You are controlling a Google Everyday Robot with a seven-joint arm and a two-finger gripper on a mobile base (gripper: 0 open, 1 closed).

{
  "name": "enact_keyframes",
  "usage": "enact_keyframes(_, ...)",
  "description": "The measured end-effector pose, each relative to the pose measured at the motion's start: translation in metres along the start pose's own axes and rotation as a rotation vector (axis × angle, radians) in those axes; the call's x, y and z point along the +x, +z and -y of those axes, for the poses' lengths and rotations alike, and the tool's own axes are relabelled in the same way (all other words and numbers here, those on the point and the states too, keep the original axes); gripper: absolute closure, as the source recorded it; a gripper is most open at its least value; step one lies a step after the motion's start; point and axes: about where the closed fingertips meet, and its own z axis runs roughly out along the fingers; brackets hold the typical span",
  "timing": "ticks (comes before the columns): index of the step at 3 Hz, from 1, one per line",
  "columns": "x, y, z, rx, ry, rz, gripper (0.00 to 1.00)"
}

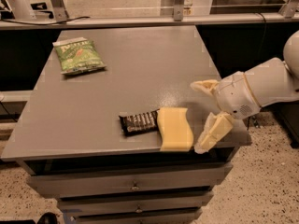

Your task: Move sponge near rxbar chocolate

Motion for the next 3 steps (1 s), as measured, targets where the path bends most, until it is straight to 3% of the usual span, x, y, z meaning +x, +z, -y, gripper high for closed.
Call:
enact_keyframes(1, 0.025, -0.033, 0.032, 0.076, 0.007, -0.017, 0.00)
enact_keyframes(2, 0.040, -0.080, 0.081, 0.180, 0.003, 0.008, 0.00)
enact_keyframes(3, 0.024, -0.110, 0.099, 0.252, -0.030, 0.021, 0.00)
